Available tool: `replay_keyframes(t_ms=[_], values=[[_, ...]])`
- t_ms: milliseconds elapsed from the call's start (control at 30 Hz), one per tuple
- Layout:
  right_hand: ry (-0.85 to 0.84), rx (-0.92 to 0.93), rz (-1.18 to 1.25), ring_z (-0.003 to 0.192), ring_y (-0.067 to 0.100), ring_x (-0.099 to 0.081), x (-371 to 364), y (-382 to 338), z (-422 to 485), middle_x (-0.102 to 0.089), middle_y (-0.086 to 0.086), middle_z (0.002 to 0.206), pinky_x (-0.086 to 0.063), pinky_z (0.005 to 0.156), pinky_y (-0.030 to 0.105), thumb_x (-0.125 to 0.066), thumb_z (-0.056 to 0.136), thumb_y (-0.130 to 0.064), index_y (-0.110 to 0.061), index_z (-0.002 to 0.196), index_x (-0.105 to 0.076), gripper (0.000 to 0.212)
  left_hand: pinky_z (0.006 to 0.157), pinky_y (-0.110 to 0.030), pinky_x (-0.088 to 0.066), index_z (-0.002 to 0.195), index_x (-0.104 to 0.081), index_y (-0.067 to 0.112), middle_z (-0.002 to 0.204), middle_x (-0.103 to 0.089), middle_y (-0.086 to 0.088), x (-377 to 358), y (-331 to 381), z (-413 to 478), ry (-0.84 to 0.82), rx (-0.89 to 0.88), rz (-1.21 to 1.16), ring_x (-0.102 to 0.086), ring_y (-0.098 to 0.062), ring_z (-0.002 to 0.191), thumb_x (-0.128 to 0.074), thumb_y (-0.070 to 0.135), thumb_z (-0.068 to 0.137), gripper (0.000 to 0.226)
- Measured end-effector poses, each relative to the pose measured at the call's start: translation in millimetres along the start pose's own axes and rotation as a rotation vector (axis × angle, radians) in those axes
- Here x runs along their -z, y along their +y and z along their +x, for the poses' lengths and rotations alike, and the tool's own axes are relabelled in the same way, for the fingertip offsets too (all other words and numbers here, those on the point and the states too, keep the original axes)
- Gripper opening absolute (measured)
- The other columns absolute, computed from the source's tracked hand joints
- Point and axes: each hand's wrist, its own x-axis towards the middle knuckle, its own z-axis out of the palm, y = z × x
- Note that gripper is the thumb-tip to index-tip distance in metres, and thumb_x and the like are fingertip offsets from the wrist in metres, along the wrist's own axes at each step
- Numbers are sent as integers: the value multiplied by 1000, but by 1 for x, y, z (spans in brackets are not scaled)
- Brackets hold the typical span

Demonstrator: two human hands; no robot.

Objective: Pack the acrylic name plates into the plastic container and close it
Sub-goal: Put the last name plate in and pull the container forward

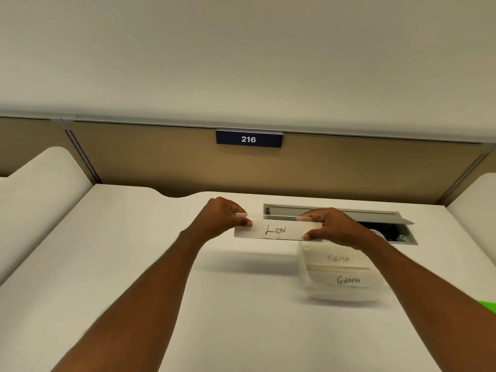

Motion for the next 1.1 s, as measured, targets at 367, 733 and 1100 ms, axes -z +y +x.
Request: replay_keyframes(t_ms=[367,733,1100], values=[[46,-120,-85,96,5,-66,61,90,-48,-71,-13,107,-53,92,31,-85,66,-32,-30,115,-67,53,59,-18,-40,102,-75,20,98,-73,1,-100,71,6,-73,-118,238,-58,-12,76,-78,35,73,33],[56,-66,-324,105,9,-63,76,140,-52,-70,-8,113,-52,94,33,-82,68,-26,-26,112,-68,46,89,-37,-53,113,-68,15,111,-69,-9,-178,97,26,-157,-182,574,-64,-28,100,-72,21,81,33],[-46,-17,-726,115,25,-58,63,152,-26,-62,5,128,-48,94,37,-68,84,-30,-23,130,-55,49,84,-37,-56,108,-65,6,103,-68,-12,-212,101,39,-144,-250,886,-68,-28,91,-56,5,90,20]])
